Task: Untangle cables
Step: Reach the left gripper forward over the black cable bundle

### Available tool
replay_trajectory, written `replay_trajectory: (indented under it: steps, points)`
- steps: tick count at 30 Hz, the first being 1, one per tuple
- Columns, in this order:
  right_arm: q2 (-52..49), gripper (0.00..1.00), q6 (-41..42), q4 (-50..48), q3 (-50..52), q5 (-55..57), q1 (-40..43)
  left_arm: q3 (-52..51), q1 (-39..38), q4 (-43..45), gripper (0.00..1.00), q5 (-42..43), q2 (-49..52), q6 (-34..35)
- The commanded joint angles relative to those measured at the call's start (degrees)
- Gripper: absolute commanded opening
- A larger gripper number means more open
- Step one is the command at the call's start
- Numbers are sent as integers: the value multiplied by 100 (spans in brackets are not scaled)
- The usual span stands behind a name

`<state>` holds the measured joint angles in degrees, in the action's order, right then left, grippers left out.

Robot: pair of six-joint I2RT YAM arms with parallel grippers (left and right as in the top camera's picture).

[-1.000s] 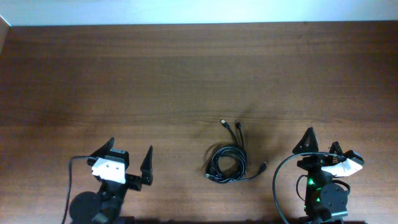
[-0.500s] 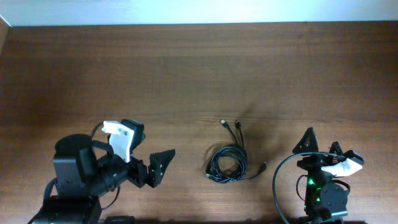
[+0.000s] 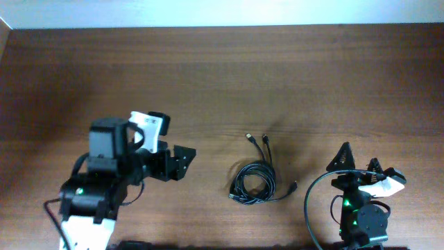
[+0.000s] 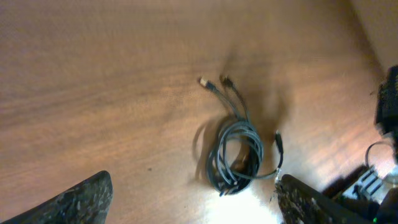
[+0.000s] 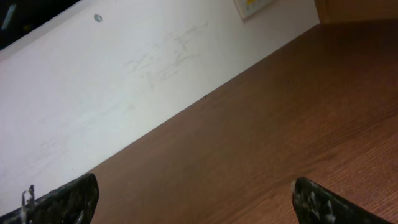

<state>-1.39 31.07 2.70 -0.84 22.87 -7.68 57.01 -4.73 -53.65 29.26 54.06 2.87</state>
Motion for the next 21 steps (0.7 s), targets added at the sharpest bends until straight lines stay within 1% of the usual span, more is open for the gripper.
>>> replay_trajectory:
  steps: [1,3,4,6,10,14,16,18,20,21]
  points:
    - [17,99,-17,4,50,-13,26,90,-879,133,85,-1231,699,535]
    - [17,98,-15,4,50,-11,26,90,-1462,275,84,-1578,1113,546]
    - [15,98,-15,2,50,-11,26,90,-1757,411,85,-1606,1351,546]
    - [15,98,-15,4,50,-11,26,90,-2282,726,84,-1711,1908,544]
    - [17,98,-17,4,50,-13,26,90,-3080,1311,84,-1718,2929,474]
    - [17,99,-15,4,50,-13,26,90,-3713,1928,85,-2190,3823,437]
    - [15,98,-15,4,50,-11,26,90,-3858,2277,84,-2205,4098,437]
    - [15,98,-15,4,50,-13,26,90,-3906,2520,75,-2205,4304,437]
    - [15,98,-15,4,50,-13,26,90,-3912,2675,73,-2205,4511,439]
    - [17,98,-15,4,50,-11,26,90,-3912,2684,69,-2203,4548,437]
